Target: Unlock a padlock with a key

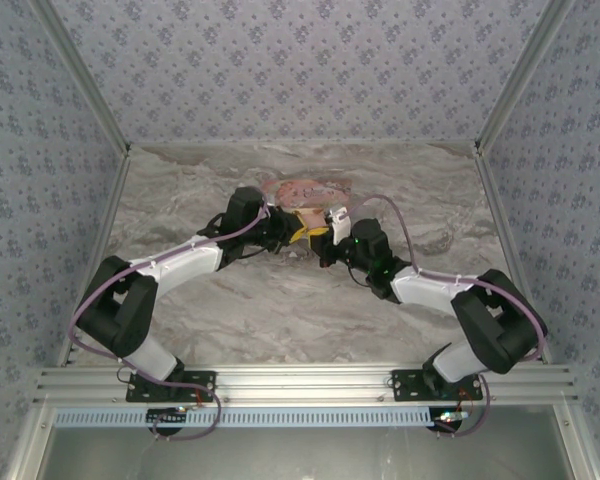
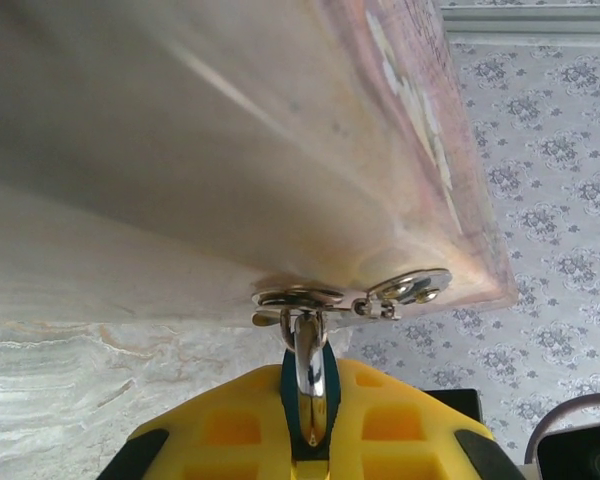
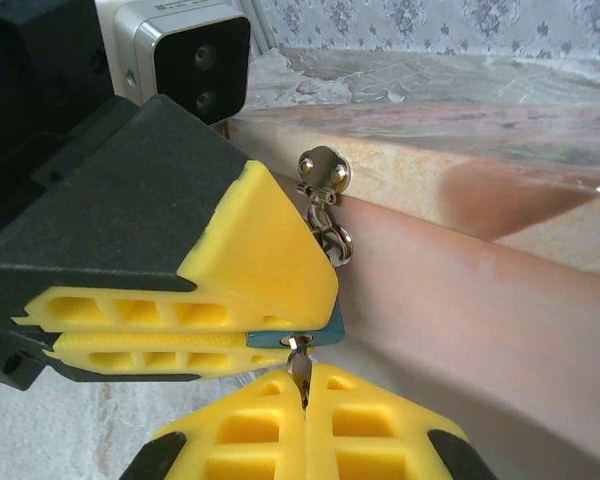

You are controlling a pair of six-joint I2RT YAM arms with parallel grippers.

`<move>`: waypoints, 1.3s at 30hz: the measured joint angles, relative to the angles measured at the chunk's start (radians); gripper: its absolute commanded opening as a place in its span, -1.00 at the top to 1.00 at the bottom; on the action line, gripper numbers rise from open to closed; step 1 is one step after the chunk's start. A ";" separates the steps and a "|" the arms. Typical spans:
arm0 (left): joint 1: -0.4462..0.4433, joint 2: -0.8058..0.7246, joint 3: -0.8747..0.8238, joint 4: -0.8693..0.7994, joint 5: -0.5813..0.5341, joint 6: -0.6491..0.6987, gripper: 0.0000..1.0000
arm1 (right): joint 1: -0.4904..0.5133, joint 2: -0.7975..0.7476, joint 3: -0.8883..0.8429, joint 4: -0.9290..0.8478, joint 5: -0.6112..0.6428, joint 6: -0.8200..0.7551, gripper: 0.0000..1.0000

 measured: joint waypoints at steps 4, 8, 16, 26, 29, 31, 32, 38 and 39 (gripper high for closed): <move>0.000 0.005 -0.002 0.000 -0.021 0.000 1.00 | -0.008 0.030 0.014 0.007 -0.019 0.041 1.00; -0.001 0.006 -0.005 0.003 -0.045 -0.003 1.00 | -0.025 0.056 0.030 0.016 -0.058 0.077 1.00; -0.001 0.006 -0.006 0.013 -0.066 0.002 1.00 | -0.043 0.073 0.048 0.013 -0.096 0.089 1.00; -0.001 0.006 -0.006 -0.002 -0.037 0.009 1.00 | -0.019 0.037 0.020 -0.008 -0.047 0.052 1.00; -0.003 0.006 -0.006 -0.008 -0.031 0.008 1.00 | -0.010 0.023 0.018 -0.035 -0.027 0.037 1.00; -0.005 0.006 -0.006 -0.015 -0.028 0.008 1.00 | 0.003 0.013 0.018 -0.058 0.000 0.016 1.00; -0.007 0.009 -0.006 -0.016 -0.029 0.008 1.00 | 0.008 0.011 0.016 -0.064 0.010 0.009 1.00; -0.035 0.085 -0.031 0.040 -0.011 -0.016 1.00 | 0.017 0.008 -0.044 -0.080 0.058 -0.009 1.00; -0.041 0.099 -0.040 0.052 -0.008 -0.023 1.00 | 0.018 0.009 -0.057 -0.090 0.058 -0.009 1.00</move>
